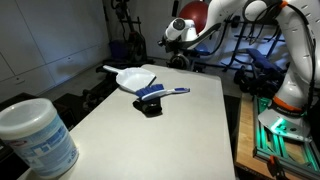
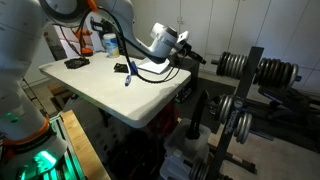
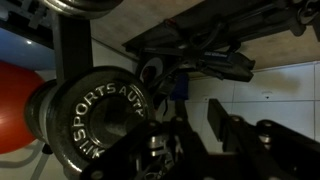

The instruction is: Move the rope from the top rod to the bottom one

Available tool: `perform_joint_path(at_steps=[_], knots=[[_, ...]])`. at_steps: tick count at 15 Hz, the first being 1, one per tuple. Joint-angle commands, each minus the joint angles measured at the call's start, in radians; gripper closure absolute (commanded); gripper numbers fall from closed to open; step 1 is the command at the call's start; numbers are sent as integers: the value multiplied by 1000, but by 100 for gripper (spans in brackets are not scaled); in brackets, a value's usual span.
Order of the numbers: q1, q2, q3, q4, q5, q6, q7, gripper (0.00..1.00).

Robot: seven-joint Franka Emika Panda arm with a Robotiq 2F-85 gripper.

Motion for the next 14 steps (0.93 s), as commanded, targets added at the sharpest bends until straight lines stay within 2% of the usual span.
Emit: perform_joint_path(at_steps=[1,7,8,9,10,11,14], knots=[[-7,-39,18,-86,15,10,-34,92],[-20,-62,33,-175,45,-4,-96,90],[-23,-68,36,-190,50,-6,-108,67],[-28,-75,40,-204,60,-7,-125,51],[-37,-83,50,-222,79,-7,-153,50],[-41,-92,57,-238,97,-14,-176,44],[-55,-117,71,-277,140,-17,-244,22]])
